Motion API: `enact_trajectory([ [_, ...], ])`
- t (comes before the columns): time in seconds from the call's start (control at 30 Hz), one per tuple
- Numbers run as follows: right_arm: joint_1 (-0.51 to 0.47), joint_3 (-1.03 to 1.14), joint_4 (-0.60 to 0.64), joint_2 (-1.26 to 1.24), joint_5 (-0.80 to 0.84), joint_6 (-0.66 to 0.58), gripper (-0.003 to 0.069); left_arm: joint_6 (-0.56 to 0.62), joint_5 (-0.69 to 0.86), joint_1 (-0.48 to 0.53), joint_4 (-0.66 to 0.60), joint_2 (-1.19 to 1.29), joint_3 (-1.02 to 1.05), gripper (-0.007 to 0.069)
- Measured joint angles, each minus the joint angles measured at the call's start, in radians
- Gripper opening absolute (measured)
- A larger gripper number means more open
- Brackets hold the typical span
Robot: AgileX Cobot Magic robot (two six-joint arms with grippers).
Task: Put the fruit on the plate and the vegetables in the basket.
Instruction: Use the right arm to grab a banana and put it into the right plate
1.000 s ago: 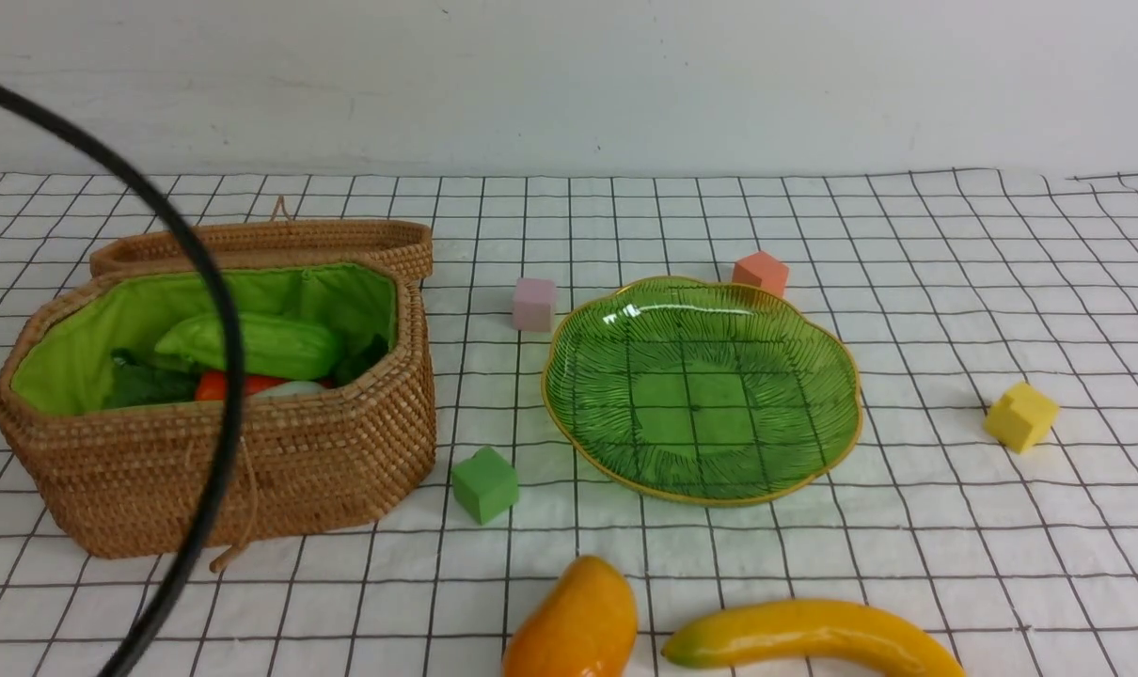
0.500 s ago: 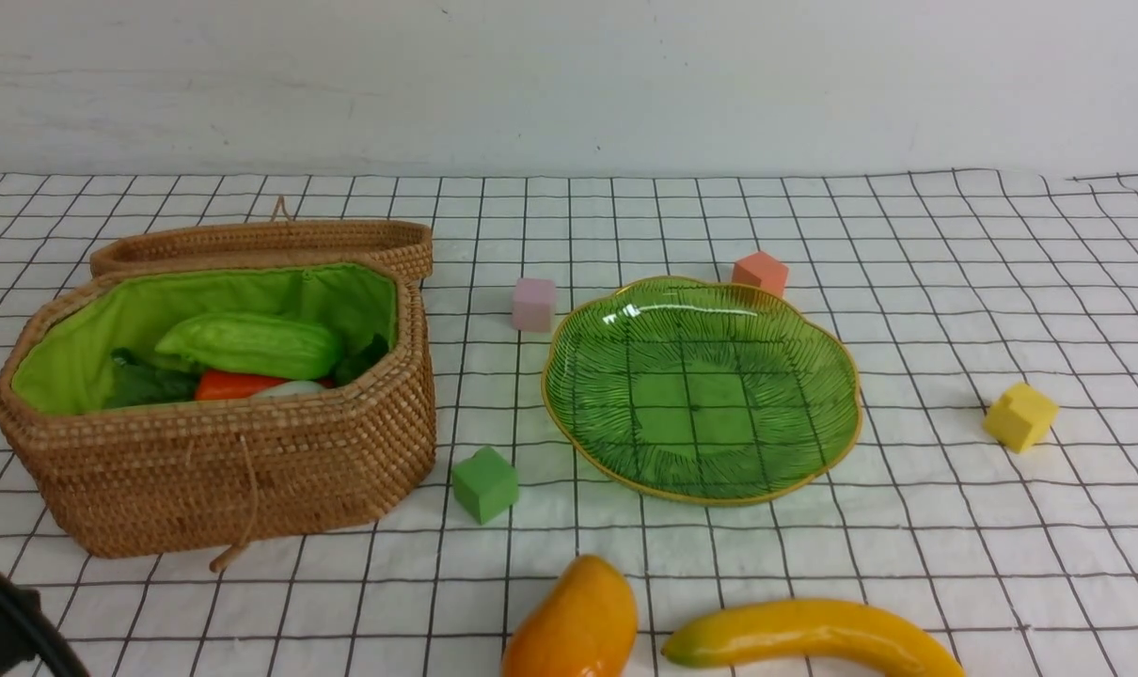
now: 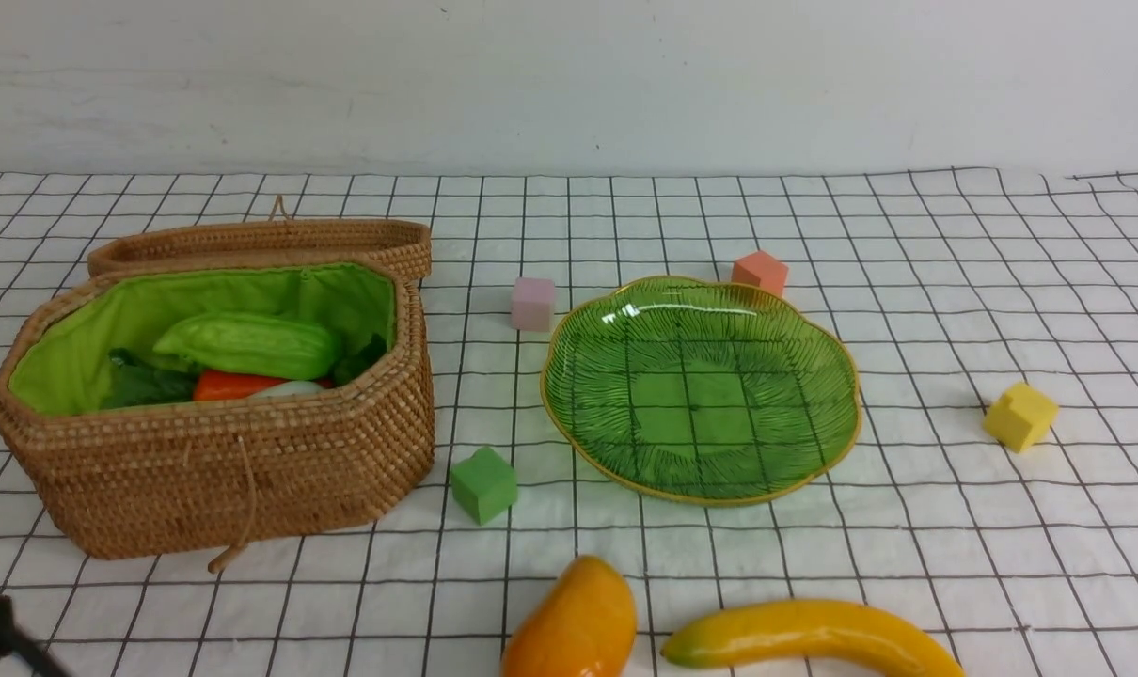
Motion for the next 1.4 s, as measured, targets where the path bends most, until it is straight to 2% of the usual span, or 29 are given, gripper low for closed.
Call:
enact_trajectory([
  [0.1,0.0,0.0,0.0,0.0,0.0,0.0,0.0244,-0.057,-0.09,0.032,0.059,-0.135,0.119,-0.0013],
  [0.23,0.0,0.0,0.0,0.0,0.0,0.0,0.0244,-0.097,-0.124,0.049,0.086,-0.284,0.312,-0.0013],
  [0.37,0.0,0.0,0.0,-0.001,0.0,0.0,0.0244,-0.101,-0.165,0.051,0.096,-0.301,0.431,-0.0013],
  [0.5,0.0,0.0,0.0,-0.001,0.0,0.0,0.0244,-0.102,-0.242,0.051,0.1,-0.301,0.439,-0.0013],
  [0.97,0.0,0.001,-0.025,-0.002,-0.01,0.0,0.0244,-0.102,-0.251,0.051,0.1,-0.301,0.44,-0.0013],
  [1.2,0.0,0.012,-0.058,-0.002,-0.262,0.001,0.0244,-0.102,-0.251,0.051,0.1,-0.301,0.44,-0.0006],
  [1.23,0.0,0.012,-0.06,-0.002,-0.377,0.011,0.0244,-0.102,-0.251,0.051,0.1,-0.301,0.44,-0.0004],
  [1.3,0.0,0.012,-0.059,-0.002,-0.459,0.028,0.0244,-0.102,-0.251,0.051,0.1,-0.301,0.44,-0.0003],
  [1.37,0.0,0.012,-0.045,-0.002,-0.644,0.107,0.0244,-0.102,-0.251,0.051,0.1,-0.301,0.44,-0.0001],
  [1.4,0.0,0.012,-0.043,-0.002,-0.657,0.115,0.0244,-0.102,-0.251,0.051,0.1,-0.301,0.44,-0.0001],
])
